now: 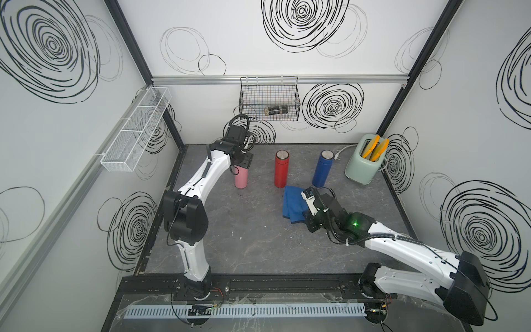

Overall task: Wipe the surface of the thermos
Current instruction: Pick up the thermos from the center of the board, then wipe the dirt from the surface of the thermos.

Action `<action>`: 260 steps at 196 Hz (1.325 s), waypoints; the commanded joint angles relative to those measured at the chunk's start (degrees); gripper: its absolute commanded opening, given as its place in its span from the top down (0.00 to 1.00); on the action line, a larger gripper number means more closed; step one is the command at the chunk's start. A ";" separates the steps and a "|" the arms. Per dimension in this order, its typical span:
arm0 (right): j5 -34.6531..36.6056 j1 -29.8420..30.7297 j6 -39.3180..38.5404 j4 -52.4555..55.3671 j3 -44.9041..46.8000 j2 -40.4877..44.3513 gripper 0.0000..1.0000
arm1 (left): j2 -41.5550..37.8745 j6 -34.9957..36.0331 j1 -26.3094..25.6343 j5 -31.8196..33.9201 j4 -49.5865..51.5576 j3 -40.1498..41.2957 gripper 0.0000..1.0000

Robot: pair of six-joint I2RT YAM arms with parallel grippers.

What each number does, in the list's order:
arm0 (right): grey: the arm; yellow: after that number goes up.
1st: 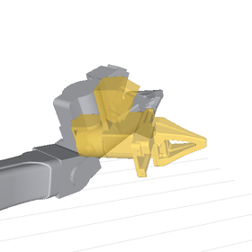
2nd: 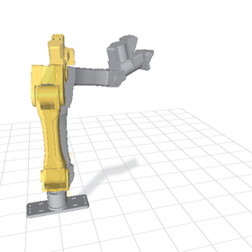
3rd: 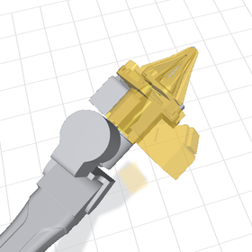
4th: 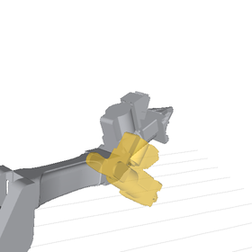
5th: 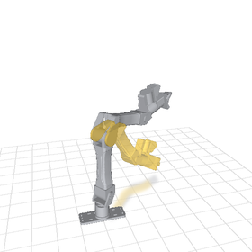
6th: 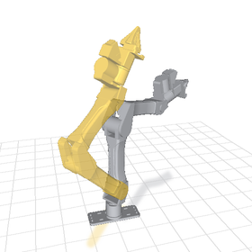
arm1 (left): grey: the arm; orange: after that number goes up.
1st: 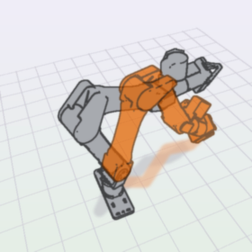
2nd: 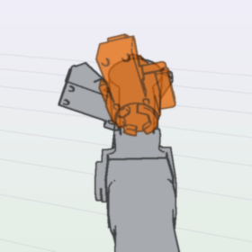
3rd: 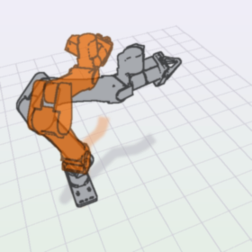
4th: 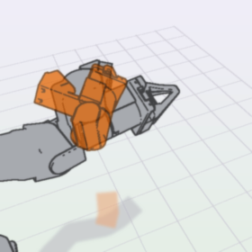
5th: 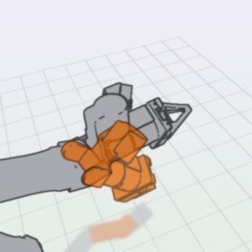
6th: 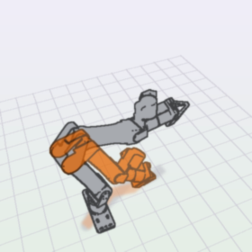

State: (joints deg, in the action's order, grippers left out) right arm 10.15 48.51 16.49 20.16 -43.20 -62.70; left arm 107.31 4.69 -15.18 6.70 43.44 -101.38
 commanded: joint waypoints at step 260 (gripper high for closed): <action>-34.15 -11.59 -3.26 -12.16 -2.77 4.59 1.00 | -35.53 14.14 -21.27 -8.06 -3.52 31.34 1.00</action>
State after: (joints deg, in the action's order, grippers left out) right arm -16.34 38.06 12.34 12.12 -47.24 -57.76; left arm 76.20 14.76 -34.54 -4.47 43.53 -72.01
